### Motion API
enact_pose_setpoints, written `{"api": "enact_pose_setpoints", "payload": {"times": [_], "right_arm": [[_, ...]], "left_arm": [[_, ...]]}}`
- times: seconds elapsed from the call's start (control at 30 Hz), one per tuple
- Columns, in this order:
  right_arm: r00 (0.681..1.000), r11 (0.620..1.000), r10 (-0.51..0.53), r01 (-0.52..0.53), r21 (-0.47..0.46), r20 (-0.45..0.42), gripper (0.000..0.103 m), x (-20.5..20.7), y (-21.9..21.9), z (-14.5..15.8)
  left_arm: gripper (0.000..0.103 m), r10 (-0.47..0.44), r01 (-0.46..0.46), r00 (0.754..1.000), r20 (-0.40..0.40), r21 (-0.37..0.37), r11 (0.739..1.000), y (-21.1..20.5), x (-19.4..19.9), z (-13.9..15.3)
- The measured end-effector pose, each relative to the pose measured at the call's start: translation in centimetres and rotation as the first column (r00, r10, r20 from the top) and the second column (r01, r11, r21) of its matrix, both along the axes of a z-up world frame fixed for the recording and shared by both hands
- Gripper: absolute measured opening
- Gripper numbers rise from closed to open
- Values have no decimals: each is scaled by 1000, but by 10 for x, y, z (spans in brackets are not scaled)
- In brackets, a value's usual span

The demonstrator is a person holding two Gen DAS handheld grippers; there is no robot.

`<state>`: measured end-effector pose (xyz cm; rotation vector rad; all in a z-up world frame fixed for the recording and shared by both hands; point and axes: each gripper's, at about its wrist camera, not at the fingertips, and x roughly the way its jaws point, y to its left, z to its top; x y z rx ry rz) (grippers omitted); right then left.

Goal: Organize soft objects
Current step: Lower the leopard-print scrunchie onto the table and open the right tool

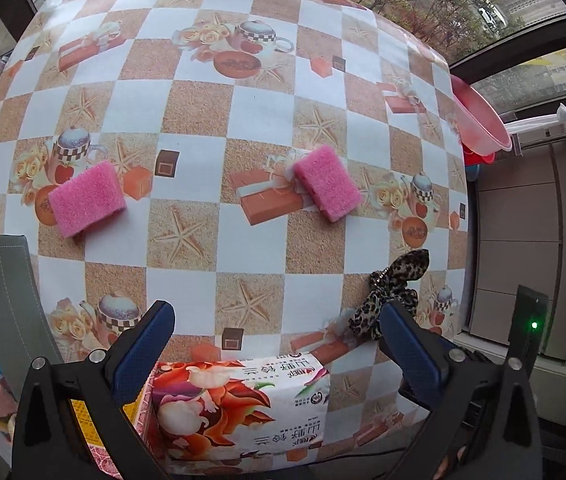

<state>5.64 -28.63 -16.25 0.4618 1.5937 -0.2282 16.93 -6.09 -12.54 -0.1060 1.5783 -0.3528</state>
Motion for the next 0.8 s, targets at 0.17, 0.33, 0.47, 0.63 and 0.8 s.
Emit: {"api": "enact_pose_setpoints", "payload": {"times": [0.17,0.33,0.47,0.63,0.8], "right_arm": [[999,1000,8,-9,-12,-47,92,1,5,-4],[998,1000,-1,-1,-20,-69,92,0,10,-3],[996,999,1,-6,-52,-85,92,0,18,1],[994,997,-40,32,-74,-106,92,-5,33,6],[991,989,-51,32,-146,-126,92,-13,52,11]], "left_arm": [[103,-9,9,1000,20,-6,1000,8,-9,9],[103,-10,11,999,48,-28,1000,16,-13,23],[103,-27,32,997,75,-66,997,22,-21,36],[103,-52,63,994,94,-123,990,37,-36,46],[103,-71,89,991,112,-167,982,57,-53,55]]}}
